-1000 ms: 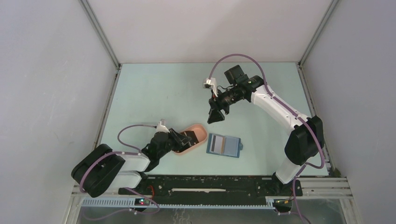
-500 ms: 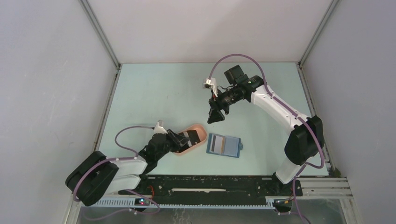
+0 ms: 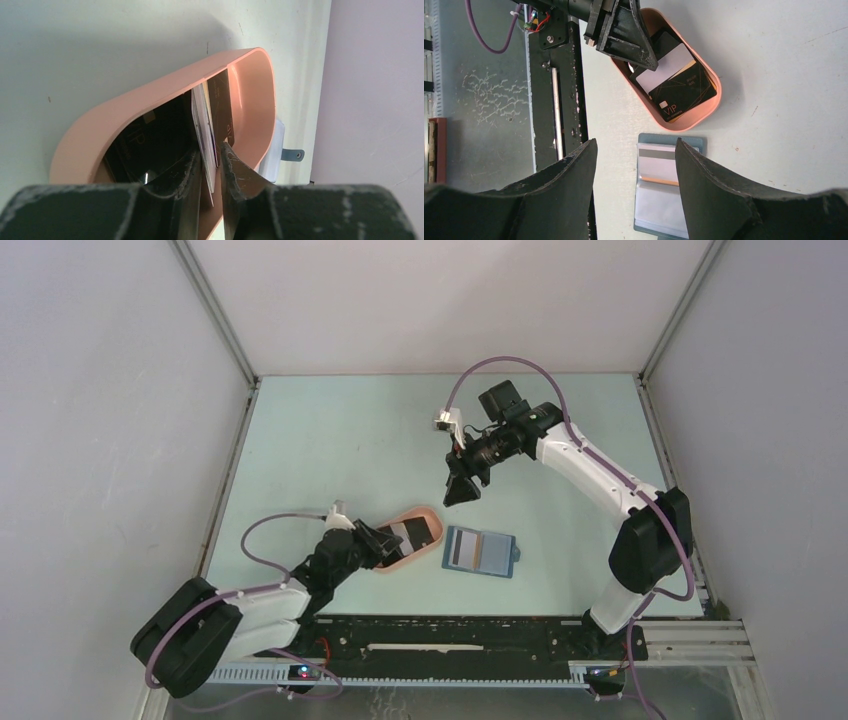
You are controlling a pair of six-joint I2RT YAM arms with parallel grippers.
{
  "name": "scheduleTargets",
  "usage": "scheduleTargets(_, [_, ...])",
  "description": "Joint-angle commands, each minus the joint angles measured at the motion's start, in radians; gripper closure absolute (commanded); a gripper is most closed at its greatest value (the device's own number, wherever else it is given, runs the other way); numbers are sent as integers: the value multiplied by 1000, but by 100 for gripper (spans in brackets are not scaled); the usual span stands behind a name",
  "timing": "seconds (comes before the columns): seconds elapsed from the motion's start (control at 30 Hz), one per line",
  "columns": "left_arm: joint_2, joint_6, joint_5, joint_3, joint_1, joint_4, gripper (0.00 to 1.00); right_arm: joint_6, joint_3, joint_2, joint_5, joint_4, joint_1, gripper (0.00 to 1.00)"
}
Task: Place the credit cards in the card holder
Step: Pick up the credit card from the storage box.
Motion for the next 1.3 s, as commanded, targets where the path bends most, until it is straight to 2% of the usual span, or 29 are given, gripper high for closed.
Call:
scheduleTargets(0.0, [-38,-5,-29,-31,5,-16,76,-16,10,-2,-14,-7,9,33])
scheduleTargets(0.37, [-122,-4,-58,-38,5,-106,84,-17,12,-2,-12,-9,15,33])
scheduleTargets(0.57, [-188,1,-80,-38,5,-167,99,-18,13,-2,-9,-10,18,33])
scheduleTargets(0.7, [-246,20,-89,-33,6,-235,100,-19,13,-2,-9,-11,19,33])
scheduleTargets(0.8, [-323,58,-103,-7,5,-338,100,-19,14,-4,-10,-12,20,33])
scheduleTargets(1.03, [-620,186,-182,79,5,-759,100,-32,11,-20,-8,-19,21,33])
scheduleTargets(1.27, [-805,291,-161,135,5,-927,100,-84,4,-52,-8,-47,21,33])
